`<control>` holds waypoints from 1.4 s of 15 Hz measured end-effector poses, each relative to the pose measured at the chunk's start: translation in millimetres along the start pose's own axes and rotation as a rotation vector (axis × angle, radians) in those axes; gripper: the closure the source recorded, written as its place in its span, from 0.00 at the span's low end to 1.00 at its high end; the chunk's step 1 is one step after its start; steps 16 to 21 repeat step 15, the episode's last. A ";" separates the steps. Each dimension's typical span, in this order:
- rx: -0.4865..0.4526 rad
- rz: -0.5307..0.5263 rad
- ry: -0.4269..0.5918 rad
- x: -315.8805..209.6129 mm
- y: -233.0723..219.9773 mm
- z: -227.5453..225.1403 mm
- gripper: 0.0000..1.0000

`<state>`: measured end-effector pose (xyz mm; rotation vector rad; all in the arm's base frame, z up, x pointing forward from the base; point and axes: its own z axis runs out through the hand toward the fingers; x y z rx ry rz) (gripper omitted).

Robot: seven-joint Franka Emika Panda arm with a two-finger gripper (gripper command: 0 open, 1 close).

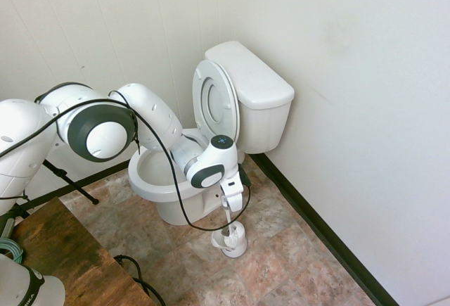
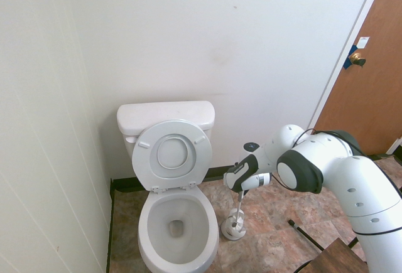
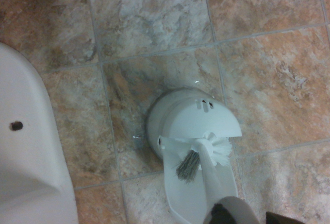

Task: Clean the toilet

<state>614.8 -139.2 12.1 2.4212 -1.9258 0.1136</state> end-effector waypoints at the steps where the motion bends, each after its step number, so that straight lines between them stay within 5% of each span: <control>1: -0.003 0.004 -0.002 1.6 -2.9 4.5 1.00; 21: -0.047 0.149 -0.043 57.5 -23.8 32.1 1.00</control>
